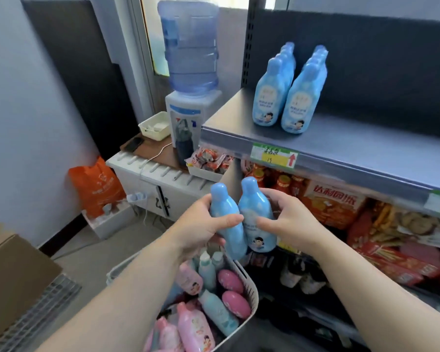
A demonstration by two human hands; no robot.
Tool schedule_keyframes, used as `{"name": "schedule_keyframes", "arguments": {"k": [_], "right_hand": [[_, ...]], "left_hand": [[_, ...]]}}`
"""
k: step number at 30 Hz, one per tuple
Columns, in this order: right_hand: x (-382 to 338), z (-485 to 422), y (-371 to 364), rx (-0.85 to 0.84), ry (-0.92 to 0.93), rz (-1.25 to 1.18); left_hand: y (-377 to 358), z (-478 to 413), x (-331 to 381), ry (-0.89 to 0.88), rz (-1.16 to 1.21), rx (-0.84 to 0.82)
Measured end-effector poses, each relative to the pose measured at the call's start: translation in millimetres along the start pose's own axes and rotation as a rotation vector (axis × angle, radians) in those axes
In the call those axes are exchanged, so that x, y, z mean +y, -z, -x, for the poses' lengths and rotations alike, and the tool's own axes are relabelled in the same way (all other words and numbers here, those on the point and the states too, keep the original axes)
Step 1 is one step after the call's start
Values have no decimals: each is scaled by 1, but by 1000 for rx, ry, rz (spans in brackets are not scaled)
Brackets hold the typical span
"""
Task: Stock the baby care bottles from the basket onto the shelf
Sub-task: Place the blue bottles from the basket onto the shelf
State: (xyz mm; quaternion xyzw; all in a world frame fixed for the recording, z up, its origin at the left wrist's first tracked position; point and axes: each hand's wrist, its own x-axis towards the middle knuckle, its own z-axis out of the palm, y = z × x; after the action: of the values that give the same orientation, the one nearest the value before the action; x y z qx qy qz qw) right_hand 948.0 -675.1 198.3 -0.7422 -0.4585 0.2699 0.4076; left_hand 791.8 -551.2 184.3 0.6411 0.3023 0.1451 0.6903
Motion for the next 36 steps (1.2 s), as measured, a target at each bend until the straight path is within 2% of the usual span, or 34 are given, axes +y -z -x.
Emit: {"name": "schedule_keyframes", "arguments": {"k": [3,11,18,24,28,33,36], "right_hand": [[-19,0,28,67,52,-40],[-47,-19,102,190,193,-213],[-45,-59,146,272,249,-204],[-24,-89,151,265,240,-161],[-14,-97,152,243,244,-152],[-13,-98,154,226,249,-66],[-14,-97,153,236,241,-29]], "left_hand": [[-8,-5,38,-93,-24,27],[-26,-50,127,-368,-110,233],[-44,-109,167,-472,-363,473],[-65,-139,166,-424,-611,611],[-68,-151,163,-386,-693,672],[-68,-154,159,-379,-761,668],[-67,-148,155,-382,-771,605]]}}
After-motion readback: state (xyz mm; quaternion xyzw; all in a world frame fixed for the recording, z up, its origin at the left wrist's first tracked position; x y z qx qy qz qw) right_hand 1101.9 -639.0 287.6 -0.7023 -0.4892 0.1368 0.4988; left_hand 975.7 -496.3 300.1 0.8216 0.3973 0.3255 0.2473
